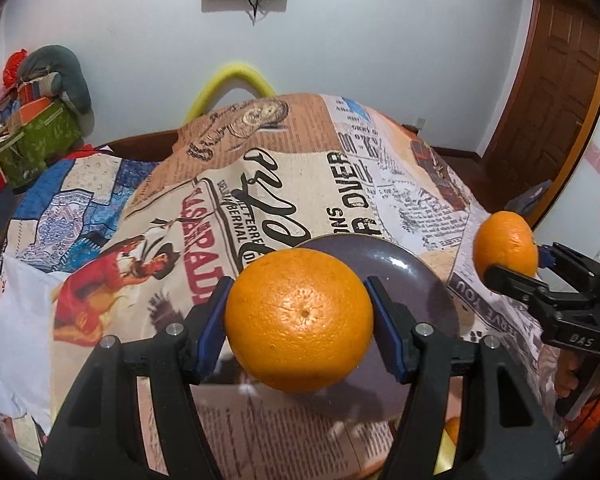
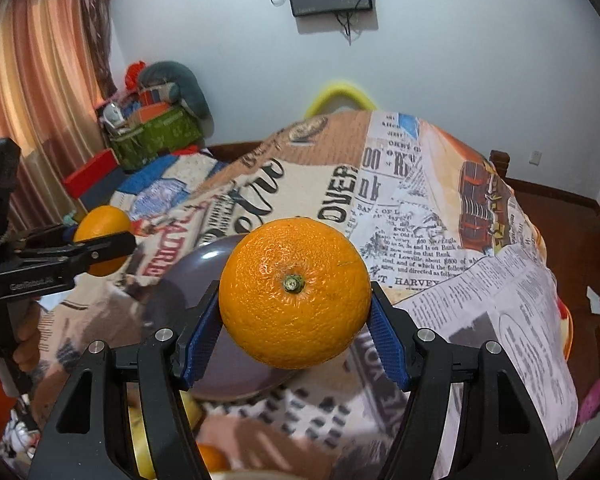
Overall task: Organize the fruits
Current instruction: 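Carry the left tool's orange onto the dark plate while the right tool carries its orange there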
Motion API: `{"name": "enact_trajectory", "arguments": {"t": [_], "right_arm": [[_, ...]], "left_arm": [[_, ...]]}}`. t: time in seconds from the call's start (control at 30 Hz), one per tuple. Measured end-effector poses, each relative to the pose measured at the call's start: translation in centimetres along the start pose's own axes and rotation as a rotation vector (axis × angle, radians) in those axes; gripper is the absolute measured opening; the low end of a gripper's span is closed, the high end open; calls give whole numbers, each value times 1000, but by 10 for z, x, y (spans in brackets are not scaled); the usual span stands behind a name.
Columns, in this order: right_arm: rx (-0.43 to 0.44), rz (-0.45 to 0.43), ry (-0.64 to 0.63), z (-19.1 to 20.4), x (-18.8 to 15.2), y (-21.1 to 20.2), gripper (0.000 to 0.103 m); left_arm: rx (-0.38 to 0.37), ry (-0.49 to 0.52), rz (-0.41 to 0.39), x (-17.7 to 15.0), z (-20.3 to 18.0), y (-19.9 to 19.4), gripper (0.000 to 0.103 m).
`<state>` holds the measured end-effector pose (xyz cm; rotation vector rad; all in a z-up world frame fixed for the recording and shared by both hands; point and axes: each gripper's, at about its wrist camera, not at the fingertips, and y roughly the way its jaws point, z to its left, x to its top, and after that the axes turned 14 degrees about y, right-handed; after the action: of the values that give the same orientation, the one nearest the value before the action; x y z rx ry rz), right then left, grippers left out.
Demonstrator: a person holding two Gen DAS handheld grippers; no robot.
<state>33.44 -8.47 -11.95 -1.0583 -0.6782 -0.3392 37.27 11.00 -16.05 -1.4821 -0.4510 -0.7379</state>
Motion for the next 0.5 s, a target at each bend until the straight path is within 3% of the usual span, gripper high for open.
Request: {"name": "enact_trajectory", "arguments": {"t": [0.17, 0.5], "right_arm": [[17, 58, 26, -8, 9, 27, 65], [7, 121, -60, 3, 13, 61, 65]], "left_arm": [[-20, 27, 38, 9, -2, 26, 64], [-67, 36, 152, 12, -2, 78, 64]]}}
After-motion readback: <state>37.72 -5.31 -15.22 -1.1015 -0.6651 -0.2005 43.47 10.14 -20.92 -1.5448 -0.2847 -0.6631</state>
